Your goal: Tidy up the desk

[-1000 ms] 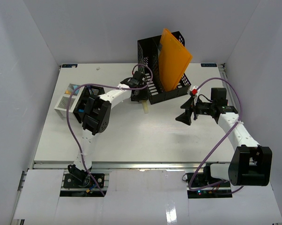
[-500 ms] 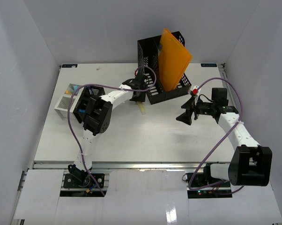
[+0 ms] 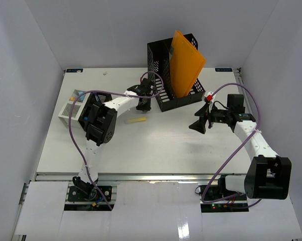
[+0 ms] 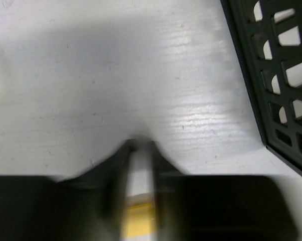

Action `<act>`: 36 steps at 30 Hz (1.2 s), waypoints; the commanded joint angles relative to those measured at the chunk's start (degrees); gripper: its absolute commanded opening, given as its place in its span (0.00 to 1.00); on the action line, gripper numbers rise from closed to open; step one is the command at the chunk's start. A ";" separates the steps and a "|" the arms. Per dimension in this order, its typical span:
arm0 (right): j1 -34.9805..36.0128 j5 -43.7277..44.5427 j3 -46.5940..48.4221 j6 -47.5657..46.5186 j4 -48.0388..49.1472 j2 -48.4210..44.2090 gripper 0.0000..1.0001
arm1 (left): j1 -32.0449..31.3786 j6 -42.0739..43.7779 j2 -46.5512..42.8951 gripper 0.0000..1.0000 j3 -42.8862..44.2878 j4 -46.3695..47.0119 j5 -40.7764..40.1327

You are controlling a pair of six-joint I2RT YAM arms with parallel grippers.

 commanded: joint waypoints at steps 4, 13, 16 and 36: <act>-0.38 -1.28 0.12 0.07 0.19 -0.48 0.90 | 0.65 7.98 -5.38 0.68 -1.10 -4.71 4.96; -0.38 -1.45 0.10 0.07 0.03 -0.22 0.90 | 1.39 31.19 -9.50 0.78 -7.34 -6.12 17.03; -0.38 -1.45 -0.06 0.07 0.11 -0.16 0.90 | 2.04 35.96 -10.74 0.79 -10.33 -4.90 23.19; -2.05 -2.16 0.09 0.01 -0.04 -0.31 0.90 | 3.61 35.33 -7.74 0.28 -12.18 -0.71 12.76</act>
